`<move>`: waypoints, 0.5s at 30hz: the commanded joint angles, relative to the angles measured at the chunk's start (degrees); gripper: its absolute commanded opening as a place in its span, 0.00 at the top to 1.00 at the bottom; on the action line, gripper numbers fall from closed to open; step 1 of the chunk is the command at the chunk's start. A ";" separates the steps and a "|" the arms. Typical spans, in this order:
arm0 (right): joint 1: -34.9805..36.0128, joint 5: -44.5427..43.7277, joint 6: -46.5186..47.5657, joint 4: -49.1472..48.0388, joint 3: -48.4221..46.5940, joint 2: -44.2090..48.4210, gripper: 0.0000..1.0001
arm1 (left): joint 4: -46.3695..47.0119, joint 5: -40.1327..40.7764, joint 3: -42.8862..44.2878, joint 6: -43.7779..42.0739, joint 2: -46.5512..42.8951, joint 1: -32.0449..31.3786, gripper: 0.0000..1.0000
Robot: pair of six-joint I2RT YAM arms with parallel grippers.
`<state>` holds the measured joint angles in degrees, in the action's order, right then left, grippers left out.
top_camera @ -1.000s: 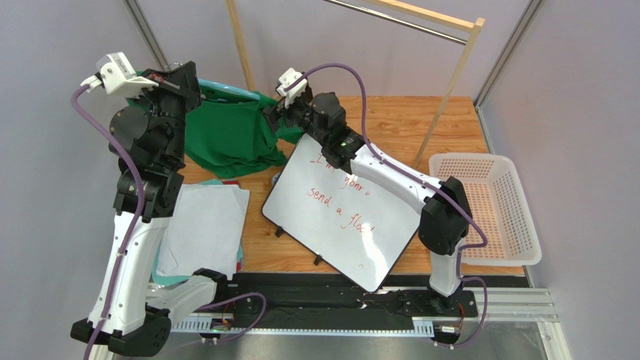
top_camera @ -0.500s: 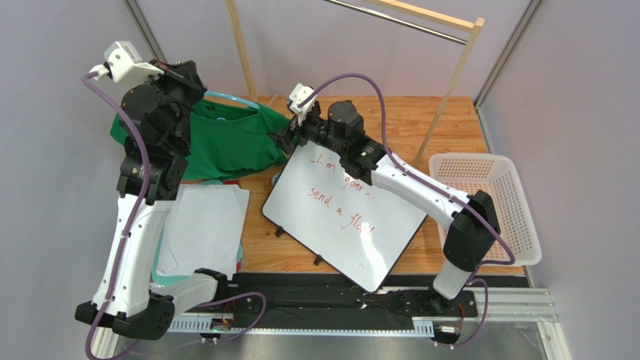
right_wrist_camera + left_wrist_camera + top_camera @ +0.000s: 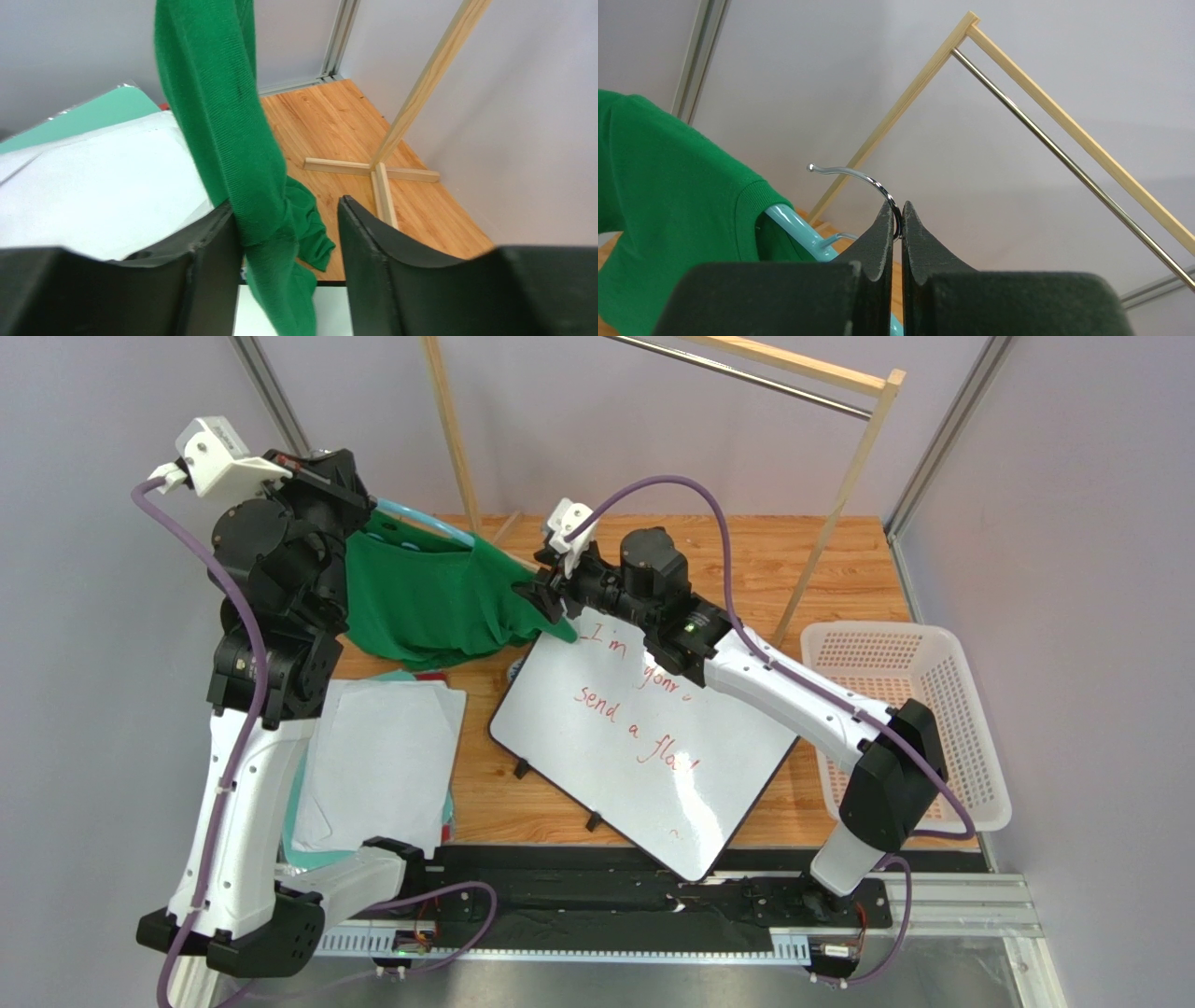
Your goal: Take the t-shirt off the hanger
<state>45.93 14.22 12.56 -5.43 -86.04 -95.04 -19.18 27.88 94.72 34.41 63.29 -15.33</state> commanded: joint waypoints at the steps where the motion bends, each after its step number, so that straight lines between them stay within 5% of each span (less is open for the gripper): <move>1: -0.41 0.90 -3.32 -1.25 0.61 0.65 0.53 | 3.80 -0.98 4.16 -0.05 -1.59 0.04 1.00; 4: -0.32 1.25 -5.43 -1.25 0.26 0.30 0.77 | 4.15 -0.63 4.68 -0.83 -1.68 0.04 1.00; 9: -0.32 -1.29 -7.72 -0.99 0.17 -0.05 1.00 | 5.03 1.21 5.57 -2.07 -1.94 0.04 1.00; 13: -0.41 -3.32 -8.60 -1.16 1.92 0.65 1.00 | 6.34 2.88 4.78 -2.60 -2.99 0.04 1.00; 15: -0.40 -0.95 -8.25 -1.51 3.06 1.09 0.84 | 6.52 2.80 4.60 -2.77 -3.26 0.04 1.00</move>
<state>46.06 14.92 6.48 -6.48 -85.17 -95.15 -19.18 28.40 96.82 33.67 63.11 -15.40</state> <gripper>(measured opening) 0.058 0.017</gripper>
